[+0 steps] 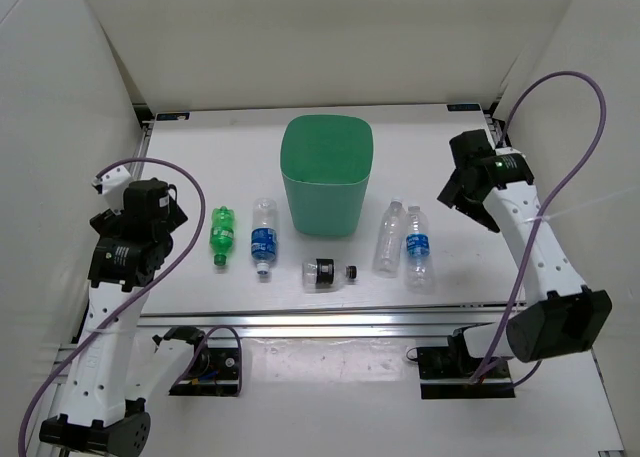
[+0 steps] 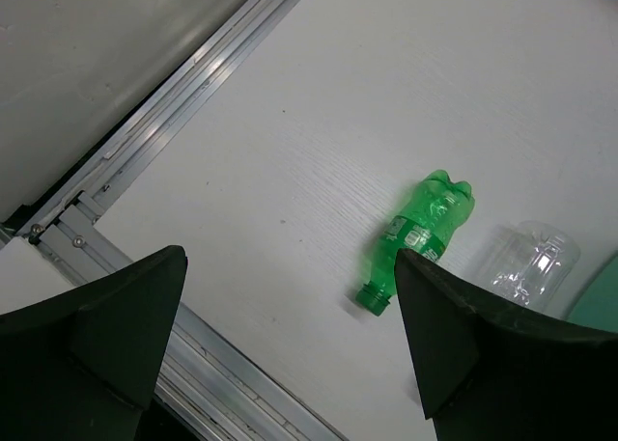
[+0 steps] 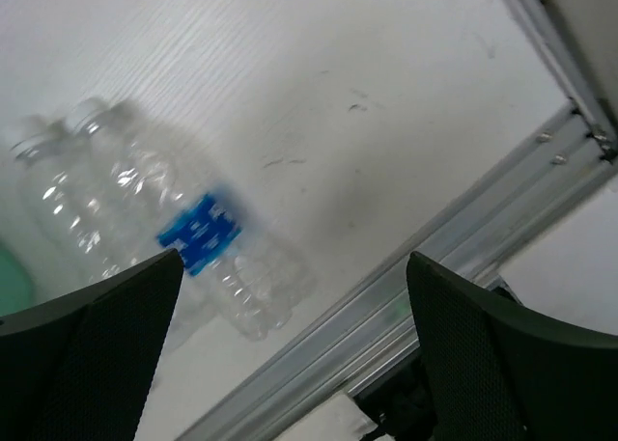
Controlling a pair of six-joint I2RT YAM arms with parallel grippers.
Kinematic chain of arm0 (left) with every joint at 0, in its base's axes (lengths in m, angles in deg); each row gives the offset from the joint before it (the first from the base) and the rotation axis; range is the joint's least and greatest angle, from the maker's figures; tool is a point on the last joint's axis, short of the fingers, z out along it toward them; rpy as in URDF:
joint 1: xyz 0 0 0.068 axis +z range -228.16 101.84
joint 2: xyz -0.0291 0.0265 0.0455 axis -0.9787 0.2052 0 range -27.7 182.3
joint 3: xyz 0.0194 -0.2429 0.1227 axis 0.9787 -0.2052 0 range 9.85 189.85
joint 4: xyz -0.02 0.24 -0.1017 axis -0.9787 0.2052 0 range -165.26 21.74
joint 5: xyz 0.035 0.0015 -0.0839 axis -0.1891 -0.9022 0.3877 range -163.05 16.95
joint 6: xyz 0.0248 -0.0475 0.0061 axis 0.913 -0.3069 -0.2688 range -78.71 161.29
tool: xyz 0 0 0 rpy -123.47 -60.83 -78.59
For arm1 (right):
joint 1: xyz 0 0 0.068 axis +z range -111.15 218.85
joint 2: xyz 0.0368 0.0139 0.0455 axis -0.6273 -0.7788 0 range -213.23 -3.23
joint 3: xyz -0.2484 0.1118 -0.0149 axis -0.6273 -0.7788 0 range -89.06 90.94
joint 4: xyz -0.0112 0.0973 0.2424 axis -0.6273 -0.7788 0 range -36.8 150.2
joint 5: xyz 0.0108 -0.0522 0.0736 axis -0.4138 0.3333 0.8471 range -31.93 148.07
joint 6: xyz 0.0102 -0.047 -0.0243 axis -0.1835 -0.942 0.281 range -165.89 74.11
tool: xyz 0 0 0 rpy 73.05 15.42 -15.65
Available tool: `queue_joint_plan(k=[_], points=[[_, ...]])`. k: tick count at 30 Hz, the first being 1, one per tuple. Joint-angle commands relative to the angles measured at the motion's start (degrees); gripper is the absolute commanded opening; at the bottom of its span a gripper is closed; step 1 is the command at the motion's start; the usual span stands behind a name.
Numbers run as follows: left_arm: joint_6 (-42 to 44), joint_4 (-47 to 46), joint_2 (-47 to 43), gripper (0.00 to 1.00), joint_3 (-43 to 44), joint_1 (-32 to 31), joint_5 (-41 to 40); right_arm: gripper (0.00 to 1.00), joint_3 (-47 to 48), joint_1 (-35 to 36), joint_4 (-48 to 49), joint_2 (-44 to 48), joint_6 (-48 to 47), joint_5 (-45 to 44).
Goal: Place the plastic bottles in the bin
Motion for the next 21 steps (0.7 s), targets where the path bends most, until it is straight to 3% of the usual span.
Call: queue_joint_plan(k=[1, 5, 7, 14, 19, 21], points=[[0.38, -1.60, 0.33, 0.99, -0.23, 0.05, 2.02, 1.00, -1.46, 0.21, 8.85, 4.86, -13.04, 14.47], [0.37, -1.60, 0.86, 0.99, 0.30, 0.05, 3.25, 1.00, -1.99, 0.21, 14.04, -0.39, -20.78, 28.59], [1.07, -2.22, 0.86, 0.99, 0.30, 0.05, 4.83, 1.00, -1.21, 0.21, 14.58, -3.82, -21.32, 31.54], [-0.24, -0.90, 2.00, 0.99, 0.30, 0.05, 4.31, 1.00, 0.29, -0.93, 17.91, -18.94, -20.70, 33.75], [-2.18, 1.12, 3.06, 0.99, 0.83, 0.05, 3.69, 1.00, -0.85, -3.48, 20.20, -22.72, -20.01, 34.27], [-2.79, 1.65, 3.58, 0.99, 0.83, 0.05, 3.17, 0.95, -2.34, -4.00, 20.20, -23.34, -20.00, 34.27]])
